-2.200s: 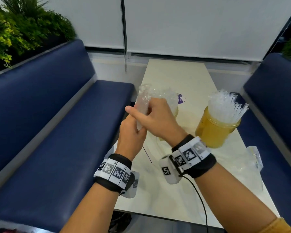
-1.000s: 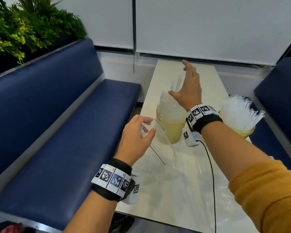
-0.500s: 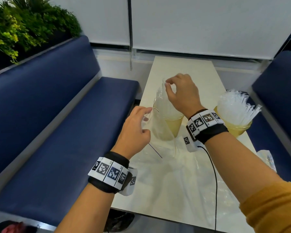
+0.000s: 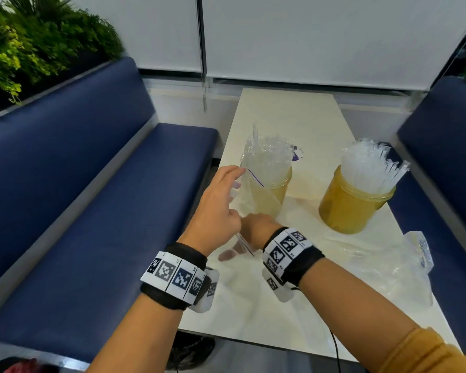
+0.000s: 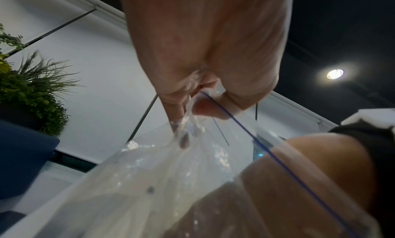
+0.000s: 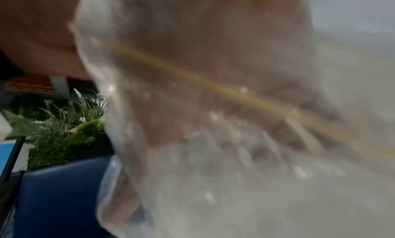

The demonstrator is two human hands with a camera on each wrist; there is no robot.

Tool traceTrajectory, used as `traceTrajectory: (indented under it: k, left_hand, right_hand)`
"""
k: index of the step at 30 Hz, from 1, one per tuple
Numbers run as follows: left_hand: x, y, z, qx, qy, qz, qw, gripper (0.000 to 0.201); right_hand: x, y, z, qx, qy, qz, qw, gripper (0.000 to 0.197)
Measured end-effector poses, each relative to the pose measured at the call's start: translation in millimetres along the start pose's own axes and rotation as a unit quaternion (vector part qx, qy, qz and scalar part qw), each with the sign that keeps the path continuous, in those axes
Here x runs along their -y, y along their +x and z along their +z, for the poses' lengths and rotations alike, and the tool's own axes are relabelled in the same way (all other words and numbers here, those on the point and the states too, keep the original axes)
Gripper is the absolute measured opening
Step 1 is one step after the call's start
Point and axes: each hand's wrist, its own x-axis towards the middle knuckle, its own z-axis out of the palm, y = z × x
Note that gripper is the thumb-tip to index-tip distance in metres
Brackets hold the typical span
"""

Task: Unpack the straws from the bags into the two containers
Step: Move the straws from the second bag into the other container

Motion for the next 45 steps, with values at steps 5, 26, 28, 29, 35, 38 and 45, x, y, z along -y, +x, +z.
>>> traceTrajectory:
  k: [5,26,28,29,35,38,45]
  left_hand:
    - [-2,-8,3,-0.002,-0.002,0.005,1.000,0.087]
    - [4,-11,9,0.028,0.015,-0.015,0.999,0.081]
    - [5,-12,8,0.033,0.027,-0.011,0.999,0.079]
    - [6,-12,8,0.042,0.042,-0.006,0.998,0.080]
    - [11,-14,15,0.056,0.169,-0.015,0.984,0.090]
    - [13,-12,21,-0.057,0.218,0.017,0.974,0.042]
    - [14,-1,20,-0.084,0.208,0.032,0.974,0.014]
  right_hand:
    - [8,6,15,-0.035,0.015,0.021,0.999,0.031]
    - [-9,-29,-9,-0.069,-0.039,0.007,0.997,0.032]
    - [-13,-33,-19,-0.051,-0.018,0.009,0.998,0.035]
    - [-15,-36,-24,-0.046,-0.006,0.012,0.999,0.037]
    - [-19,-59,-63,-0.098,-0.019,-0.025,0.995,0.041]
    - [-15,-77,-78,-0.137,-0.014,-0.048,0.989,0.041]
    - [-19,-116,-103,-0.347,0.004,-0.045,0.937,0.041]
